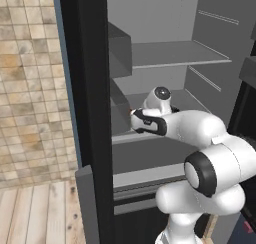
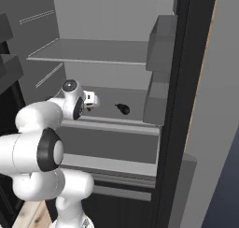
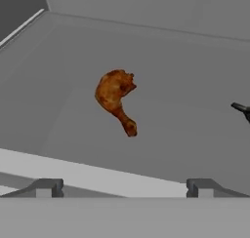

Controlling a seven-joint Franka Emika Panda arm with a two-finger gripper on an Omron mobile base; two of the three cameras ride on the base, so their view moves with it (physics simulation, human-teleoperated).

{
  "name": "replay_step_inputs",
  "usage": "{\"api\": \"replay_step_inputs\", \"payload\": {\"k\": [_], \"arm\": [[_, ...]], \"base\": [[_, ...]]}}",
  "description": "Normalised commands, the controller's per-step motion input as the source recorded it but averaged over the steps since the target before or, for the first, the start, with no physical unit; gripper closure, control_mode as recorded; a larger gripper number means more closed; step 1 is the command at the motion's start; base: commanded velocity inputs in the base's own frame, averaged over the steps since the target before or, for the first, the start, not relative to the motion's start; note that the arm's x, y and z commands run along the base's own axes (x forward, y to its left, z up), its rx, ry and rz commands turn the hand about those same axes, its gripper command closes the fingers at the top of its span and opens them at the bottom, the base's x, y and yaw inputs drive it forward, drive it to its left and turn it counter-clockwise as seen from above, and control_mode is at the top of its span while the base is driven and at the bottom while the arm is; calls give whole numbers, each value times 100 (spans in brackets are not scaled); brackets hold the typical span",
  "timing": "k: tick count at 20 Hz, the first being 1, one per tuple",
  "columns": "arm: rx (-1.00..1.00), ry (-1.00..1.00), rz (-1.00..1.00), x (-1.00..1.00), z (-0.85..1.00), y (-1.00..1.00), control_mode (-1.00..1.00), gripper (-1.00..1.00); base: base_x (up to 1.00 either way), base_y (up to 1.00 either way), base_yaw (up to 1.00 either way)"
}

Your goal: Place one eggplant and one chicken drumstick in each tupperware on the nearby counter, to pack two identical lunches.

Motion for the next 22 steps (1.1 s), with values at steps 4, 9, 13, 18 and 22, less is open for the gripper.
{"api": "replay_step_inputs", "payload": {"k": [4, 9, 13, 18, 22], "arm": [[0, 0, 2, 30, -23, 1, -100, -100], [0, 0, 2, 25, -35, 12, -100, -100], [0, 0, 1, 29, -24, 17, -100, -100], [0, 0, 0, 36, -9, 12, -100, -100], [0, 0, 0, 47, 0, 0, -100, -100]], "base": [[0, 0, 0], [0, 0, 0], [0, 0, 0], [0, 0, 0], [0, 0, 0]]}}
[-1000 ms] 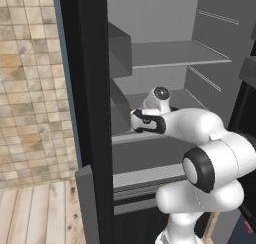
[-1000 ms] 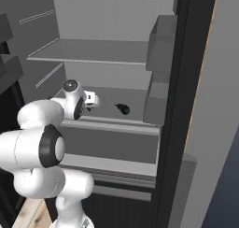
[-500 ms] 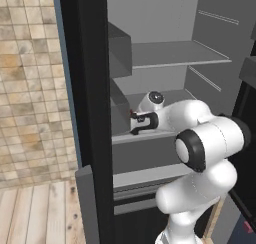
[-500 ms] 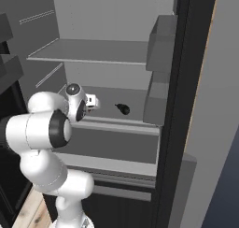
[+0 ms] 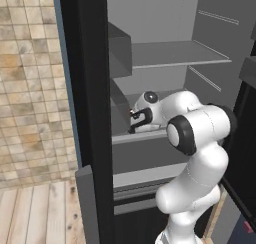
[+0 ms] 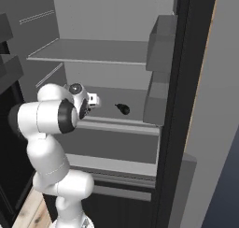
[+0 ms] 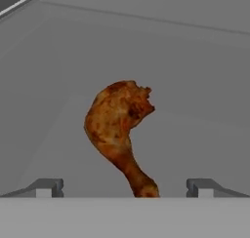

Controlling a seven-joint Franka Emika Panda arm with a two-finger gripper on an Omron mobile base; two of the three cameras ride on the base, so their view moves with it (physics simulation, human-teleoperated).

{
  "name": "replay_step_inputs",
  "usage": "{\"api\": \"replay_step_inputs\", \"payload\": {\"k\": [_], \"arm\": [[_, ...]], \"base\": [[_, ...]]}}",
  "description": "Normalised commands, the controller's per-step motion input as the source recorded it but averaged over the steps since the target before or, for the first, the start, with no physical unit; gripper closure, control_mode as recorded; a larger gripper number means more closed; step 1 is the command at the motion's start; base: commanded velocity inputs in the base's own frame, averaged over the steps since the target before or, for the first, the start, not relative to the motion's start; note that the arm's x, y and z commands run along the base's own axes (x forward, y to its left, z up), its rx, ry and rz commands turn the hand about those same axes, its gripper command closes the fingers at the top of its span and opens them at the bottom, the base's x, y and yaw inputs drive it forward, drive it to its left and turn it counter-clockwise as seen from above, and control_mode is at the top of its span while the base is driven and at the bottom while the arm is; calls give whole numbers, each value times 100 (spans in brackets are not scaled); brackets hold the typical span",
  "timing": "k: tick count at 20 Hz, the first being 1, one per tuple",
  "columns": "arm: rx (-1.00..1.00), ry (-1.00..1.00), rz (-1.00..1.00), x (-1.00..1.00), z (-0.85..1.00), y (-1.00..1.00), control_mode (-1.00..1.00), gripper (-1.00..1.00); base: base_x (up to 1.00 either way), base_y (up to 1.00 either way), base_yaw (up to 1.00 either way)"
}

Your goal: Place one eggplant and one chicken drumstick in each tupperware on the nearby counter, to pack two identical lunches.

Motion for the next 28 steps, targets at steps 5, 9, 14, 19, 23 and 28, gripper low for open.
{"api": "replay_step_inputs", "payload": {"k": [5, 9, 14, 19, 23, 28], "arm": [[0, 0, 0, 39, -6, 0, -100, -100], [0, 5, 0, 23, -36, 1, -100, -100], [-3, 6, 0, 5, -64, 10, -100, -100], [-3, 4, 0, 1, -61, 12, -100, 100], [-3, 1, 0, -18, -74, 8, -100, 100], [-2, -5, -2, -63, -59, 0, -100, 100]], "base": [[0, 0, 0], [0, 0, 0], [0, 0, 0], [0, 0, 0], [0, 0, 0], [0, 0, 0]]}}
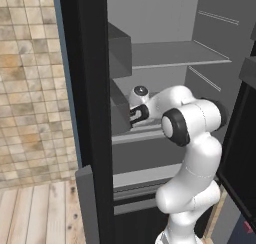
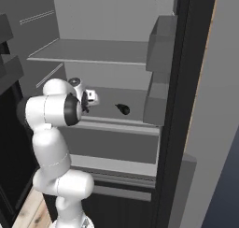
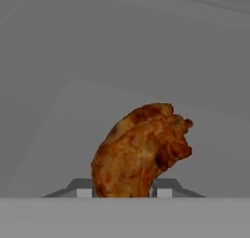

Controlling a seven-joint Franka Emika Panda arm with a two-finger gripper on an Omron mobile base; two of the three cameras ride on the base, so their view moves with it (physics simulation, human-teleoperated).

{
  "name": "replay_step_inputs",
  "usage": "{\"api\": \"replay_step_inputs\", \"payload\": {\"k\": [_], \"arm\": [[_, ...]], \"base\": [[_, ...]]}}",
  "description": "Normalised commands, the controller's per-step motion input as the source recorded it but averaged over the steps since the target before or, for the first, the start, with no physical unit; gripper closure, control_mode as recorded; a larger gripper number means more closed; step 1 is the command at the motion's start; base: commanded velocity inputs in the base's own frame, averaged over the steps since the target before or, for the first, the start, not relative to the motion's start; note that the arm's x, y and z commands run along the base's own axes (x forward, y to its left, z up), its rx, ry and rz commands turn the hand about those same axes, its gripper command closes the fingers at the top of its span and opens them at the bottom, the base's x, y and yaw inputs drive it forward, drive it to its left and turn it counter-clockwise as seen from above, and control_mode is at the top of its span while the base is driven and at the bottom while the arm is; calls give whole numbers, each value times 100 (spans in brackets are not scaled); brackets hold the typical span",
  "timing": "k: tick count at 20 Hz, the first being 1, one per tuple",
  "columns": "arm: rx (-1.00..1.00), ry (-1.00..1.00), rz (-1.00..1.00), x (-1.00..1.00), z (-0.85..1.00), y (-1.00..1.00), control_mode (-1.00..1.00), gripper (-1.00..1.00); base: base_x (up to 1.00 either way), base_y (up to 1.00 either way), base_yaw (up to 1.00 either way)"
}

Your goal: Place one eggplant and one chicken drumstick in each tupperware on the nearby counter, to pack two identical lunches.

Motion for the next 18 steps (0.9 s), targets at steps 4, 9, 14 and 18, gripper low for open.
{"api": "replay_step_inputs", "payload": {"k": [4, 9, 14, 18], "arm": [[0, -19, -9, -71, -51, -16, -100, 100], [0, -7, -9, -55, 3, -52, -100, 100], [0, 1, -5, -92, 31, -58, -100, 100], [0, 17, -2, -97, 84, -46, -100, 100]], "base": [[0, 0, 0], [0, 0, 0], [0, 0, 0], [0, 0, 0]]}}
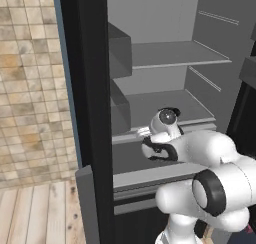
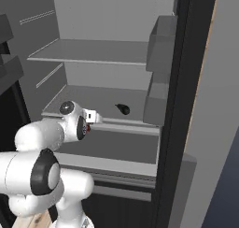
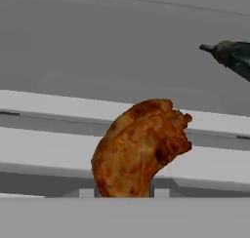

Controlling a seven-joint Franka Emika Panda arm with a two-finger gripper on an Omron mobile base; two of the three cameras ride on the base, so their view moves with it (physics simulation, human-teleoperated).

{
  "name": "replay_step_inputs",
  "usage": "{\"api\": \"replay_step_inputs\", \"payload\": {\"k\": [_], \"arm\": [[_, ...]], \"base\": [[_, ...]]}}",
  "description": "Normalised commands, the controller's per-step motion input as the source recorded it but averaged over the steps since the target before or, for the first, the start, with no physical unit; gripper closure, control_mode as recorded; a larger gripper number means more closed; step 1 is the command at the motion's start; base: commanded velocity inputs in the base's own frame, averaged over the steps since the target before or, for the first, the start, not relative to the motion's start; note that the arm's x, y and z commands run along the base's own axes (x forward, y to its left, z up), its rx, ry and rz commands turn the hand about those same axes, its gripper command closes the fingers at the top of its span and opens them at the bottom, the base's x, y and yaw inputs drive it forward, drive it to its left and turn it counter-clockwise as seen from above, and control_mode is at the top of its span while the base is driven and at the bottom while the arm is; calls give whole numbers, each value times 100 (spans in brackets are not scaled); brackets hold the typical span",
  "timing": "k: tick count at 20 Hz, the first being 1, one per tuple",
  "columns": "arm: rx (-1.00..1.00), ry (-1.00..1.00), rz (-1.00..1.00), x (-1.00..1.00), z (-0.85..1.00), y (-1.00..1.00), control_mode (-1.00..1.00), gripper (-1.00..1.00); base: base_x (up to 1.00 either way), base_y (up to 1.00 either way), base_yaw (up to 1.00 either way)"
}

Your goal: Place one eggplant and one chicken drumstick in each tupperware on the nearby counter, to pack two identical lunches.

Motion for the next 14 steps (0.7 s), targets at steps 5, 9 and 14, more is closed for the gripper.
{"api": "replay_step_inputs", "payload": {"k": [5, 9, 14], "arm": [[0, 29, -2, -74, 100, -48, -100, 100], [0, 27, -4, -77, 100, -28, -100, 100], [0, 22, -4, -72, 66, -14, -100, 100]], "base": [[0, 0, 0], [0, 0, 0], [0, 0, 0]]}}
